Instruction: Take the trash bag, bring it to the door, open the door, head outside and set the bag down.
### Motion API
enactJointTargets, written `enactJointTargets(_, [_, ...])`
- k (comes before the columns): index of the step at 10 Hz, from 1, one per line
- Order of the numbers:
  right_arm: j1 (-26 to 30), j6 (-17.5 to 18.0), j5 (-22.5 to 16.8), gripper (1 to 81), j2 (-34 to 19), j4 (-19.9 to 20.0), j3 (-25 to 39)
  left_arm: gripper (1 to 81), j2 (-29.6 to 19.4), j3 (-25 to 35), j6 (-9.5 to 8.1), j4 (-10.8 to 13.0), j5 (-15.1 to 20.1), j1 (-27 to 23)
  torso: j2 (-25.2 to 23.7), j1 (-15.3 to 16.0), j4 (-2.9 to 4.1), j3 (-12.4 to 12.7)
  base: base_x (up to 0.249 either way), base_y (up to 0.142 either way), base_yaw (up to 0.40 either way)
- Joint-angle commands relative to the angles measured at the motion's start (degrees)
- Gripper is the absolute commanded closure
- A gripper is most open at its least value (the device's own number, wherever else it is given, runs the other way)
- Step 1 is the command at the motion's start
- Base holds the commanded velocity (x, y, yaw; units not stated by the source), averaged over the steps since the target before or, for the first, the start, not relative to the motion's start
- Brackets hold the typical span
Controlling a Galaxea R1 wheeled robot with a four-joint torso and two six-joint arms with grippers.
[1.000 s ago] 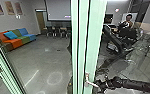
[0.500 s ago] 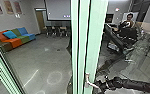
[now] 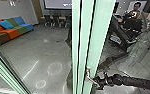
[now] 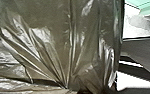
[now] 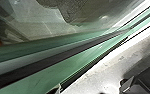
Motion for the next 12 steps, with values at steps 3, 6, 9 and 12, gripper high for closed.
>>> enactJointTargets(3, [10.08, 4.41, -4.48, 1.0, -1.84, 0.97, -1.43, 81.1, -0.15, 0.94, 0.42, 0.12, 5.94, -0.33, 0.02, 0.0, 0.0, -0.54, 0.0, 0.0, 0.0])
enactJointTargets(6, [13.85, 4.41, -4.48, 1.0, -7.46, 1.24, 1.11, 81.1, 0.02, 0.94, 0.42, 0.21, 5.94, -0.33, 0.05, 0.05, 0.0, -0.5, 0.0, 0.0, 0.0])
enactJointTargets(9, [16.32, 4.32, -4.22, 1.0, -10.1, 1.41, 1.91, 81.1, -0.06, 0.94, 0.42, 0.21, 5.94, -0.24, 0.13, 0.13, 0.0, -0.59, 0.0, 0.0, 0.0])
enactJointTargets(12, [17.46, 3.97, -4.31, 1.0, -10.02, 1.24, 1.29, 81.1, -0.06, 0.94, 0.42, 0.12, 5.94, -0.24, 0.15, 0.15, 0.0, -0.64, 0.0, 0.0, 0.0])
